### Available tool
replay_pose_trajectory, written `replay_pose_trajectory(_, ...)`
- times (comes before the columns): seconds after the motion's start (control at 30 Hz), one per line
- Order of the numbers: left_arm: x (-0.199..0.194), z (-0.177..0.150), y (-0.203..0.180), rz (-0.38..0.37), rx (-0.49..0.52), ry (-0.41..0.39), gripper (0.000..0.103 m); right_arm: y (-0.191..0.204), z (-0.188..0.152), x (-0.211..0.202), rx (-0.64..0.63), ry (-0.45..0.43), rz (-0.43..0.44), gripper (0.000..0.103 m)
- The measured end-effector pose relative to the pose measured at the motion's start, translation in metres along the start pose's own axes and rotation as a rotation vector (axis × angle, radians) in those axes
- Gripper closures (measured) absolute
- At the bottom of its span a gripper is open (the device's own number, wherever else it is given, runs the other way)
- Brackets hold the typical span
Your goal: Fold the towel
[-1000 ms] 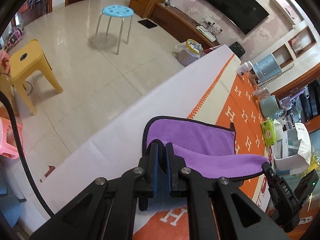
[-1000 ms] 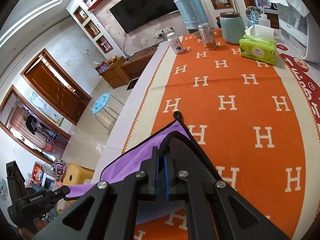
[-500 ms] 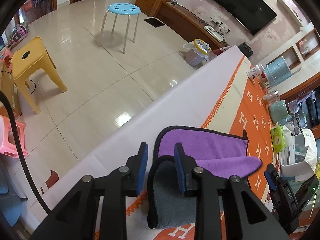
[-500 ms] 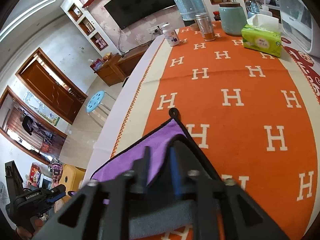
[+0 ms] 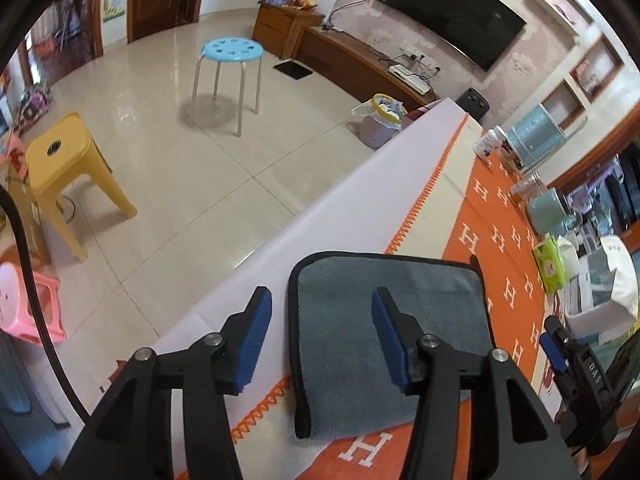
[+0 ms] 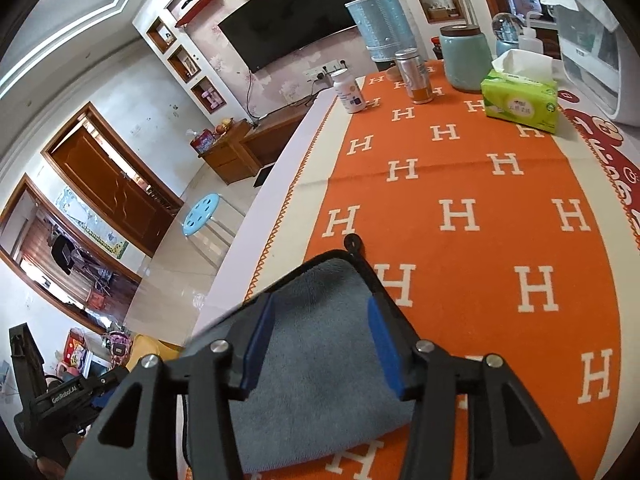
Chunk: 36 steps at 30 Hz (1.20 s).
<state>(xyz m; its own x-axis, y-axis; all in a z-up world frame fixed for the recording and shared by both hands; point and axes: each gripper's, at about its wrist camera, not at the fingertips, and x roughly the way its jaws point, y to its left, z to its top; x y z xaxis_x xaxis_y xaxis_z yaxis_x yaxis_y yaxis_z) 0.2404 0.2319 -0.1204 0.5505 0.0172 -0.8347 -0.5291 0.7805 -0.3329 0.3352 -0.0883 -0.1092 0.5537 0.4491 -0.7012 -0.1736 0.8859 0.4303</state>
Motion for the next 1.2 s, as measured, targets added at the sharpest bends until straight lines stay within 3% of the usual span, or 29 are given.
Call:
replay_pose_trajectory(0.37,-0.055,-0.040,-0.023,0.006,0.067,-0.047,0.038,-0.011,-0.007,-0.053,0.015,-0.010,0.029,0.033)
replay_pose_trajectory(0.73,-0.102,-0.110,-0.039,0.052,0.059,-0.042,0.036,-0.034,-0.037,-0.111,-0.038,0.022,0.070,0.021)
replay_pose_trajectory(1.03,-0.129,-0.172,-0.063,0.098,0.132,-0.036,0.030,-0.056,-0.070,-0.154,-0.097,0.064,0.052,0.013)
replay_pose_trajectory(1.2,-0.135,-0.197,-0.079,0.084,0.199,0.001,0.028,-0.069,-0.094,-0.175,-0.108,0.104,0.016,0.011)
